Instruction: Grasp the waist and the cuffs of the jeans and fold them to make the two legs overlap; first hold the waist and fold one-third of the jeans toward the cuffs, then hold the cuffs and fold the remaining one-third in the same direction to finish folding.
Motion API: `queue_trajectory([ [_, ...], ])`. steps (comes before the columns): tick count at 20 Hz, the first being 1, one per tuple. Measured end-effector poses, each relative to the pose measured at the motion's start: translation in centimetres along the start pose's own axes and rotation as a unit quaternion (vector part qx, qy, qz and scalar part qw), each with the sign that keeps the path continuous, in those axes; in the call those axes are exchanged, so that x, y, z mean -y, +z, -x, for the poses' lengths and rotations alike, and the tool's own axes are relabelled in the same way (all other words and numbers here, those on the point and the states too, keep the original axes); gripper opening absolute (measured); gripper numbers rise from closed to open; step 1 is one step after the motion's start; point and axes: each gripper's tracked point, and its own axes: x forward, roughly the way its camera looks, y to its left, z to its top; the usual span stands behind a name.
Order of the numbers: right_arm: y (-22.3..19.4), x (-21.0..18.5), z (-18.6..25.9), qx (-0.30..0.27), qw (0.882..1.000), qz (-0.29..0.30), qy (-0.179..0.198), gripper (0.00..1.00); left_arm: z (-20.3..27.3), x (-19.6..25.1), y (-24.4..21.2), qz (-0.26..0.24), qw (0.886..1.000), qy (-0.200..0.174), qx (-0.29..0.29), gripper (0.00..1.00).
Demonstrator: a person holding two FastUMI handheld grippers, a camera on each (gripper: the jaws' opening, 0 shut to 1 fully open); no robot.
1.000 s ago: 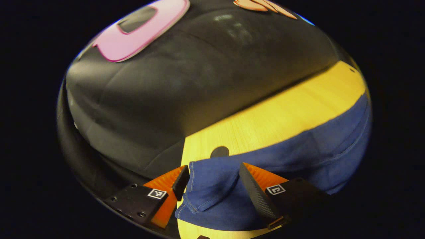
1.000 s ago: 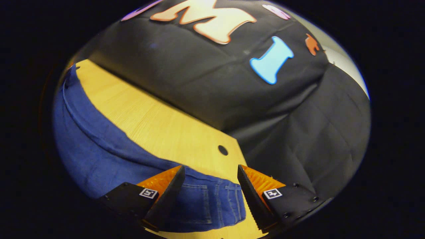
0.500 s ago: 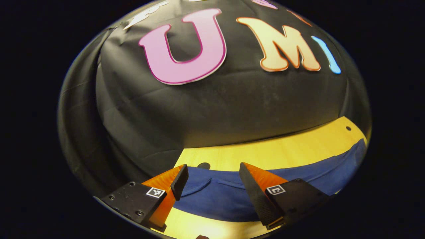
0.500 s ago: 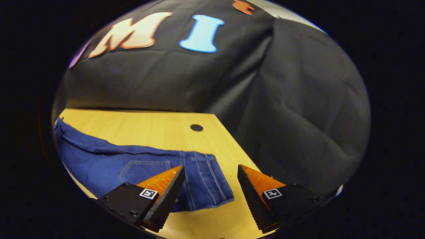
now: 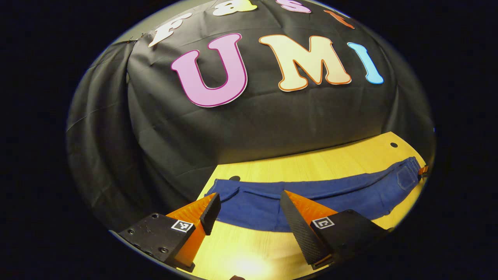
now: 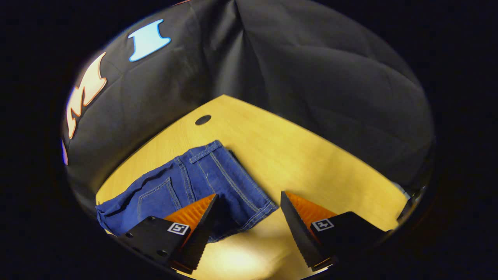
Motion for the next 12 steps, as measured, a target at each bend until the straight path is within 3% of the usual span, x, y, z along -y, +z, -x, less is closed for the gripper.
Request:
queue_trajectory([
  [2,-0.4,-0.6,0.8,-0.027,0.999,0.003,0.04,0.55,1.9,0.1,-1.0,0.005,1.0,0.01,-0.01,0.95],
  [3,1.0,-0.2,0.8,-0.009,0.999,-0.003,0.039,0.35,3.1,0.1,-1.7,0.011,1.0,0.014,-0.017,0.95],
  [6,1.8,0.4,0.9,-0.027,0.998,-0.009,0.049,0.1,4.5,-0.6,-1.9,0.023,0.999,0.027,-0.015,0.95],
  [8,2.6,1.0,0.7,-0.024,0.999,-0.001,0.042,0.07,4.8,-1.0,-2.2,0.027,0.999,0.027,-0.016,0.95],
  [12,8.1,4.3,2.2,0.014,0.998,0.057,-0.022,0.07,4.6,-1.7,-2.7,0.038,0.999,0.017,-0.018,0.95],
])
